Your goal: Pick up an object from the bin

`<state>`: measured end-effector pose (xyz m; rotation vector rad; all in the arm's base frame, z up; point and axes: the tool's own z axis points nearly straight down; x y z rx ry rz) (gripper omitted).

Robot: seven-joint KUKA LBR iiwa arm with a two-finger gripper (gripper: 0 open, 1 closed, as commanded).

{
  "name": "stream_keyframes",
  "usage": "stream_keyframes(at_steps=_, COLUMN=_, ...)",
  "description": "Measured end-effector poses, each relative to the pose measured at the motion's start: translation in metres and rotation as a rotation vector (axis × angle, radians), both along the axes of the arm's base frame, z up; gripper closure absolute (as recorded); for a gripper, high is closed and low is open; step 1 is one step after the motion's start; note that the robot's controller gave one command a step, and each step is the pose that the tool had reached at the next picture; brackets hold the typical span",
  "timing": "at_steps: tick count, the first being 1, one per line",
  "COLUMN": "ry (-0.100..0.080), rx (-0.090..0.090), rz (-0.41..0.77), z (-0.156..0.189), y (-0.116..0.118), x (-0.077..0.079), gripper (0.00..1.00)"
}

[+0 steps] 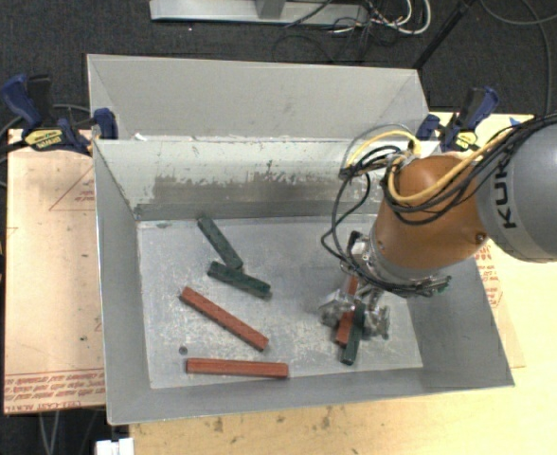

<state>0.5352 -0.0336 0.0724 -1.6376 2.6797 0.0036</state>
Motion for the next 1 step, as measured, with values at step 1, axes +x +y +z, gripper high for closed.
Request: stream_keyframes(at_steps=1, ry=-0.01, rx=-0.003, rz=0.081, z=0.1384, y=-0.0165, x=-0.0127, gripper=1.0)
